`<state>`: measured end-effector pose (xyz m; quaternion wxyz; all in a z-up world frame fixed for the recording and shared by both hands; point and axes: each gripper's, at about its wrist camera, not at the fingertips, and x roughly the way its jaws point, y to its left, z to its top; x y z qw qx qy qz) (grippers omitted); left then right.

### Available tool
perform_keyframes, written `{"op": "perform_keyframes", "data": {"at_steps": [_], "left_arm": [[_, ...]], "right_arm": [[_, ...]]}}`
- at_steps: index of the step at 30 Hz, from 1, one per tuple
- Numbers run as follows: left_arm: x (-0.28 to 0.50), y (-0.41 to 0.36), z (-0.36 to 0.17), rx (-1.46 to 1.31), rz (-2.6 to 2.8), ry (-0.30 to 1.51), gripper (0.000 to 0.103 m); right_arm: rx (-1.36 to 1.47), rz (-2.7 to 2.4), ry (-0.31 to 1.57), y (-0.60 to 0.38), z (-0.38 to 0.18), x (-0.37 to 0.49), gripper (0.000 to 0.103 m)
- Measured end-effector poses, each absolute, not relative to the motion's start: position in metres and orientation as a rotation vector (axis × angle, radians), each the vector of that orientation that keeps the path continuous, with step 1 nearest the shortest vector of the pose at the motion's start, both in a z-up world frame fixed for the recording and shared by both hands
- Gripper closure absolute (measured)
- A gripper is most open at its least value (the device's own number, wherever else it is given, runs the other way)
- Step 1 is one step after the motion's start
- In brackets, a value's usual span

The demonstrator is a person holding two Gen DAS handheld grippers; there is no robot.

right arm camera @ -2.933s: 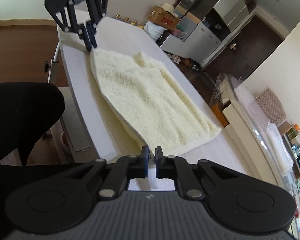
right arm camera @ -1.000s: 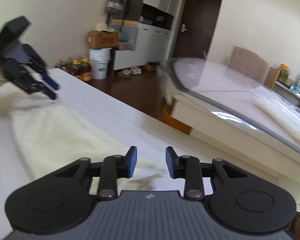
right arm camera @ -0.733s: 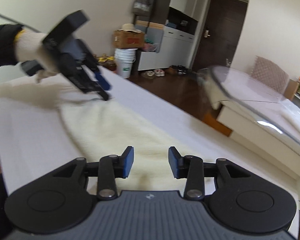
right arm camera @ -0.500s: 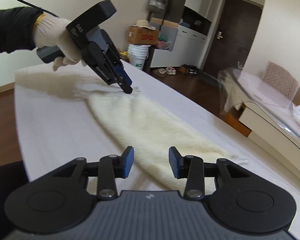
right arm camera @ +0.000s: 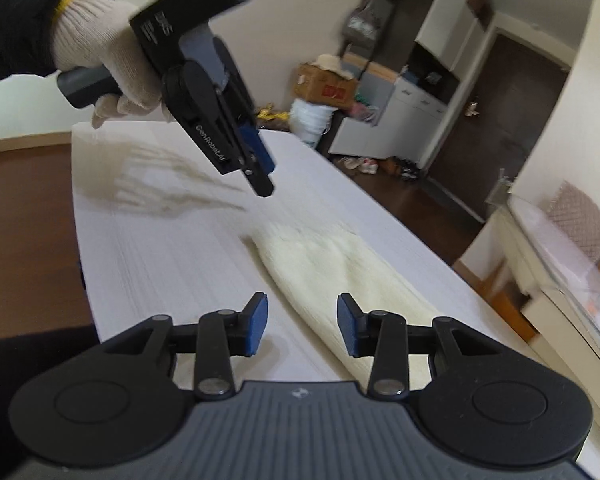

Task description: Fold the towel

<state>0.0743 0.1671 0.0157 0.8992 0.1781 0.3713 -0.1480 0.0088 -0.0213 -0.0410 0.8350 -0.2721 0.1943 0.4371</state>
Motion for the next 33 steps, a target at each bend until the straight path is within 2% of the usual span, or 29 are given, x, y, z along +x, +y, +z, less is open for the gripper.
{"op": "perform_keyframes", "data": {"at_steps": [10, 13, 14, 15, 17, 24, 33], "left_arm": [[0.061, 0.192, 0.019, 0.321, -0.312, 0.731, 0.061], [0.058, 0.195, 0.017, 0.323, -0.328, 0.714, 0.060], [0.056, 0.194, 0.016, 0.339, -0.341, 0.708, 0.059], [0.053, 0.191, 0.015, 0.368, -0.362, 0.699, 0.058], [0.044, 0.183, 0.012, 0.449, -0.398, 0.672, 0.055], [0.013, 0.146, -0.004, 0.695, -0.563, 0.585, 0.054], [-0.025, 0.106, -0.012, 0.883, -0.754, 0.441, 0.050]], "right_arm": [[-0.797, 0.863, 0.398, 0.052, -0.064, 0.021, 0.072], [-0.858, 0.844, 0.378, 0.062, -0.072, 0.021, 0.083], [-0.869, 0.849, 0.379, 0.064, -0.075, 0.022, 0.092], [-0.867, 0.857, 0.382, 0.066, -0.077, 0.023, 0.095], [-0.829, 0.883, 0.392, 0.061, -0.076, 0.024, 0.095], [-0.558, 1.071, 0.467, -0.004, -0.030, 0.018, 0.095], [-0.342, 1.239, 0.552, -0.089, 0.003, 0.003, 0.095]]}}
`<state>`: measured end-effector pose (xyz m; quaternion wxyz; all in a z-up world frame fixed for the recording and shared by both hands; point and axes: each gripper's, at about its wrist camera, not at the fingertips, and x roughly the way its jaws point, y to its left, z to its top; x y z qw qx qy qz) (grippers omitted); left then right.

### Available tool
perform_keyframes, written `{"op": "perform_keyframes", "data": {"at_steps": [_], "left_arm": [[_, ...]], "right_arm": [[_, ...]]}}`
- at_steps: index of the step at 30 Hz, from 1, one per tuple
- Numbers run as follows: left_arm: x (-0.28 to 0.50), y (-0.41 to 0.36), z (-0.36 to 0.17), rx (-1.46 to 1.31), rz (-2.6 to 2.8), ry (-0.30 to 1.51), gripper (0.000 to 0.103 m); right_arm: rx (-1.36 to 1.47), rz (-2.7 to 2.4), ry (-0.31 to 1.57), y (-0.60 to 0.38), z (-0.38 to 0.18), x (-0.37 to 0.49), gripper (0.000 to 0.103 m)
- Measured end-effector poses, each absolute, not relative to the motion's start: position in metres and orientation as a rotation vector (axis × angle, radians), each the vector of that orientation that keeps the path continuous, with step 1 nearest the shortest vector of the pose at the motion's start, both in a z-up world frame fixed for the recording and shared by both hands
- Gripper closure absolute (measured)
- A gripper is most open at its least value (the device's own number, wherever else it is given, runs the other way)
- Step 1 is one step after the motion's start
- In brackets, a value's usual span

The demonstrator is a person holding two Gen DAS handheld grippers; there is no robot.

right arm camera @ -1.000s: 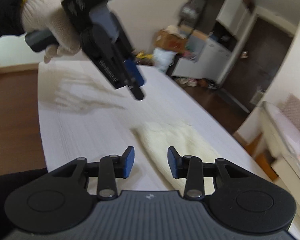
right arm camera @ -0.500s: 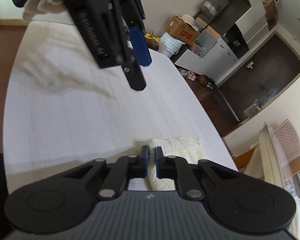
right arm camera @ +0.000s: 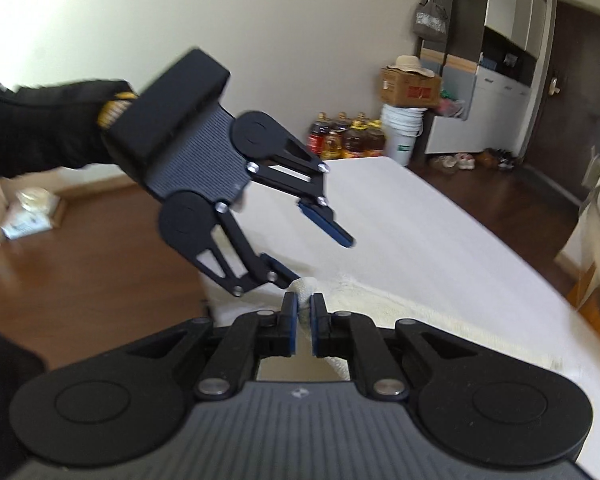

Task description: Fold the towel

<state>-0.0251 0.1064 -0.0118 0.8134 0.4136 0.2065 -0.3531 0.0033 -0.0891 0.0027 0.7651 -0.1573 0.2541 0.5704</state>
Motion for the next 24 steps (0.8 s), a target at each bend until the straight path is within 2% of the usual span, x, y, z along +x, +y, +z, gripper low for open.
{"op": "perform_keyframes", "data": {"at_steps": [8, 10, 11, 12, 13, 20, 24], "left_arm": [[-0.049, 0.087, -0.018, 0.996, -0.805, 0.419, 0.050], [-0.051, 0.082, -0.022, 1.015, -0.808, 0.412, 0.052], [-0.053, 0.080, -0.023, 1.020, -0.812, 0.410, 0.065], [-0.053, 0.078, -0.024, 1.026, -0.829, 0.422, 0.090], [-0.053, 0.079, -0.024, 1.029, -0.840, 0.432, 0.096], [-0.045, 0.076, -0.015, 1.029, -0.913, 0.522, 0.097], [-0.041, 0.074, -0.011, 1.011, -0.953, 0.567, 0.097]], "right_arm": [[-0.204, 1.210, 0.556, -0.119, 0.011, 0.009, 0.095], [-0.189, 1.218, 0.558, -0.119, 0.012, 0.015, 0.095], [-0.195, 1.218, 0.557, -0.121, 0.011, 0.013, 0.095], [-0.203, 1.221, 0.560, -0.124, 0.010, 0.009, 0.095], [-0.207, 1.223, 0.565, -0.120, 0.010, 0.013, 0.095], [-0.346, 1.172, 0.551, -0.107, -0.013, -0.011, 0.092], [-0.433, 1.103, 0.496, -0.097, -0.033, -0.036, 0.070]]}}
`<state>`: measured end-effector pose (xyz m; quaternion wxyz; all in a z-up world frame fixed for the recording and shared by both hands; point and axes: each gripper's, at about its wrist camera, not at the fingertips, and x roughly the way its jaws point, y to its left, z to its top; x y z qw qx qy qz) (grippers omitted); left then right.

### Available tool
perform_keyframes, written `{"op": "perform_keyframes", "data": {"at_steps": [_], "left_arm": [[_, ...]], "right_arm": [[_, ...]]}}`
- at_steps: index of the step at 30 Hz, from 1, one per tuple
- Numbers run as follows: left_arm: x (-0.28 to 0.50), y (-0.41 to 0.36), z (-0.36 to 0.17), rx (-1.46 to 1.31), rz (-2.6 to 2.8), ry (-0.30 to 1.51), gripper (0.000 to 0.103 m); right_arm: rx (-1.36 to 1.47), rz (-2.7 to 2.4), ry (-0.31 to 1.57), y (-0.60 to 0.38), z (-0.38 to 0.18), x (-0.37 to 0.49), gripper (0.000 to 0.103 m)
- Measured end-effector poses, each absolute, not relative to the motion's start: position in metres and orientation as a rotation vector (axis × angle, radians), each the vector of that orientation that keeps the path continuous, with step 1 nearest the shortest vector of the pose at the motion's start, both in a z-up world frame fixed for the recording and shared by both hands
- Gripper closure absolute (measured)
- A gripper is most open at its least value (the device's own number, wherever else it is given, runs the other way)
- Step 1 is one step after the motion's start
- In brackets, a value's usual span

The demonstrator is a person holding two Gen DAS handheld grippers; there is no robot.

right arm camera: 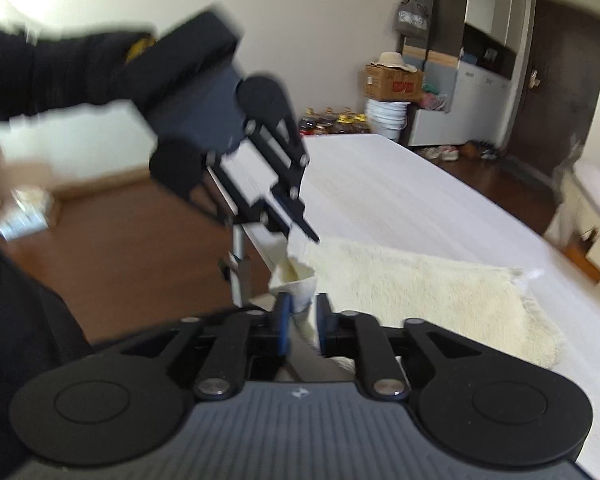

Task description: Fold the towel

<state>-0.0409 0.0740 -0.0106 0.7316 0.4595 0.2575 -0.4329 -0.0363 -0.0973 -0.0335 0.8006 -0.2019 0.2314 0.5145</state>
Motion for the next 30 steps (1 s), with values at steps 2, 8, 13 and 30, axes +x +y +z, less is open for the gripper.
{"op": "perform_keyframes", "data": {"at_steps": [2, 8, 13, 30], "left_arm": [[-0.034, 0.072, -0.010, 0.992, -0.962, 0.585, 0.097], [-0.021, 0.068, -0.004, 0.940, -0.975, 0.612, 0.096], [-0.023, 0.065, -0.001, 0.960, -0.970, 0.619, 0.096], [0.073, 0.001, 0.039, 1.010, -0.902, 0.551, 0.096]], "right_arm": [[-0.467, 1.058, 0.466, -0.092, -0.042, -0.049, 0.065], [-0.592, 0.974, 0.371, -0.072, -0.059, -0.082, 0.065], [-0.680, 0.924, 0.297, -0.055, -0.067, -0.094, 0.085], [-0.075, 0.833, 0.463, -0.153, -0.005, 0.056, 0.095]]}}
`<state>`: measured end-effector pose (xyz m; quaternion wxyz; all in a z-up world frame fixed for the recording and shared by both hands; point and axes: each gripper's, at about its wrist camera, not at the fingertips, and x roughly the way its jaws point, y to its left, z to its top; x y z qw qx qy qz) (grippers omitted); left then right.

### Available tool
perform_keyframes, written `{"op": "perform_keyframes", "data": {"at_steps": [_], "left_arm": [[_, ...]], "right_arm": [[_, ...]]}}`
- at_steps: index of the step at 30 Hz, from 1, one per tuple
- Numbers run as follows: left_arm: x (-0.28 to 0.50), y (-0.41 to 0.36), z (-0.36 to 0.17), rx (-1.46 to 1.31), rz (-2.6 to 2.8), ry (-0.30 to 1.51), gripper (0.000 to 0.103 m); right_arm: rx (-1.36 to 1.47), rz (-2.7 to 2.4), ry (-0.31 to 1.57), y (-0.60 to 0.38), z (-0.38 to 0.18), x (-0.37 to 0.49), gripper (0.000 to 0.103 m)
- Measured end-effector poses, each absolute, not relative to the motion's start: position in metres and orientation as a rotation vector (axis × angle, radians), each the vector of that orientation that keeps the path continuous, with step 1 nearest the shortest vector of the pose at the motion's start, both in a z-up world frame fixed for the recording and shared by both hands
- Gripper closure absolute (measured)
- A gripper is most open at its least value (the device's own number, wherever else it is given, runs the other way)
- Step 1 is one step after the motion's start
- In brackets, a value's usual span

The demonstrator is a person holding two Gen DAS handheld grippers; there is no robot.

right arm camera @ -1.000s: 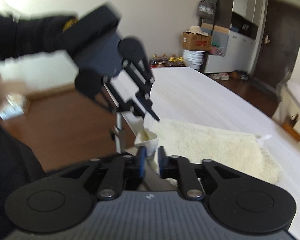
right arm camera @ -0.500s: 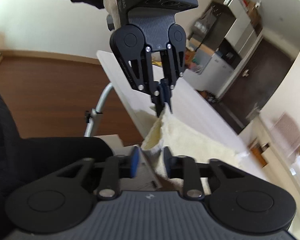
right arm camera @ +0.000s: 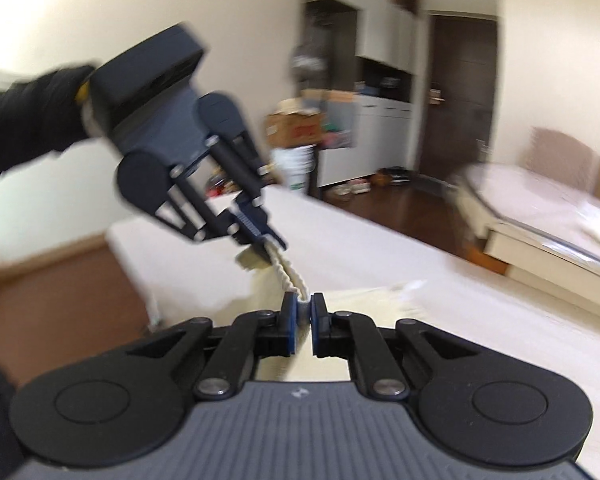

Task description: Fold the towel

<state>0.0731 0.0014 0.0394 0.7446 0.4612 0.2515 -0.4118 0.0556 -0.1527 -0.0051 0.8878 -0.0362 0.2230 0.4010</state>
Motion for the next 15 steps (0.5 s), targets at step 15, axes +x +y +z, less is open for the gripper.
{"op": "perform_keyframes", "data": {"at_steps": [15], "left_arm": [[0.162, -0.042, -0.013, 0.993, -0.940, 0.612, 0.084]], "right_arm": [[0.075, 0.664, 0.668, -0.176, -0.063, 0.139, 0.095]]}}
